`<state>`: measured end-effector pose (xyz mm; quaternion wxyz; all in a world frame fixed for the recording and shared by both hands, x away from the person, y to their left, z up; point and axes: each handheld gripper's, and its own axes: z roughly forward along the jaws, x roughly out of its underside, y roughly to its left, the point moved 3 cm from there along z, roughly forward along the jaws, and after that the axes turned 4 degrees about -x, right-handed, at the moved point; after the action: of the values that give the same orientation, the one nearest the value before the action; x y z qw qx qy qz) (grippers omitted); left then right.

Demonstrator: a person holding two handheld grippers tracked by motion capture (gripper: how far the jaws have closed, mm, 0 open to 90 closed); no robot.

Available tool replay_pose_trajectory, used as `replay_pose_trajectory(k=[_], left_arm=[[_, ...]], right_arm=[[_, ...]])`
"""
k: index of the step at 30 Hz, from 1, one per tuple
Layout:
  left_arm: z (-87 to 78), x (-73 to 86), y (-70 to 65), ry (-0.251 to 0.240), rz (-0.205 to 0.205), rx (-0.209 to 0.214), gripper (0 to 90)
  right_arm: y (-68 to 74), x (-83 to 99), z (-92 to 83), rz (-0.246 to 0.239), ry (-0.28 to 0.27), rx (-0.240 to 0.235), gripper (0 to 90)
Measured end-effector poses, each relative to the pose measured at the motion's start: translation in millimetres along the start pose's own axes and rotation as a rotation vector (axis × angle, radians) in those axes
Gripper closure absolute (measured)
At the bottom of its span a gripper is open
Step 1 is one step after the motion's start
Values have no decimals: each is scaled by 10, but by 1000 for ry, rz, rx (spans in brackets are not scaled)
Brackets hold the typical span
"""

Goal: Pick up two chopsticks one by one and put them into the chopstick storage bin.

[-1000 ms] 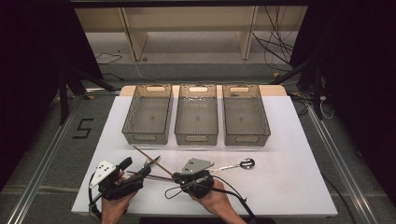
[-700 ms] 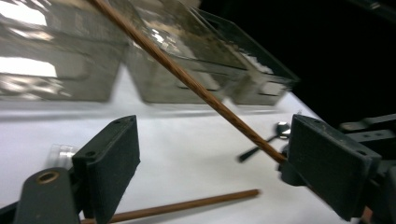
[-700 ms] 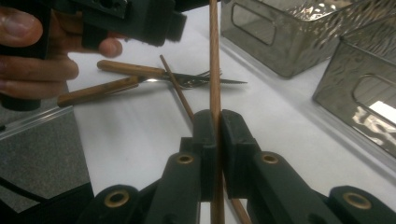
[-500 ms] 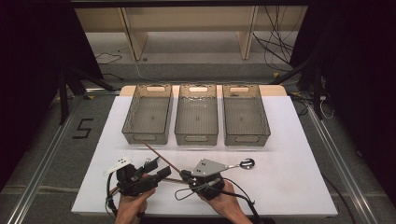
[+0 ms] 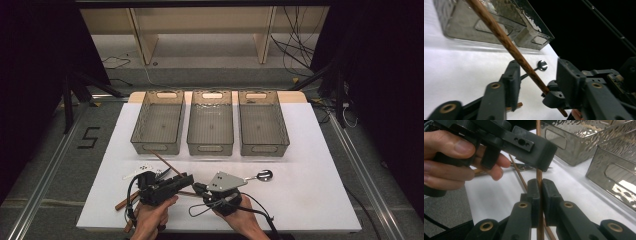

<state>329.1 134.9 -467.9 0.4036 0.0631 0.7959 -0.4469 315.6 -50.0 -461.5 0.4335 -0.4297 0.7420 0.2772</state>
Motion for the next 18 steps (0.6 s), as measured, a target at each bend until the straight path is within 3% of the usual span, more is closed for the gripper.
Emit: replay_pose_trajectory(k=[12, 18], left_arm=[[-34, -22, 94, -14, -65, 37, 740], [-40, -29, 80, -21, -105, 101, 819]], right_arm=[[-23, 29, -31, 6, -11, 5, 854], [-21, 49, -29, 6, -15, -2, 853]])
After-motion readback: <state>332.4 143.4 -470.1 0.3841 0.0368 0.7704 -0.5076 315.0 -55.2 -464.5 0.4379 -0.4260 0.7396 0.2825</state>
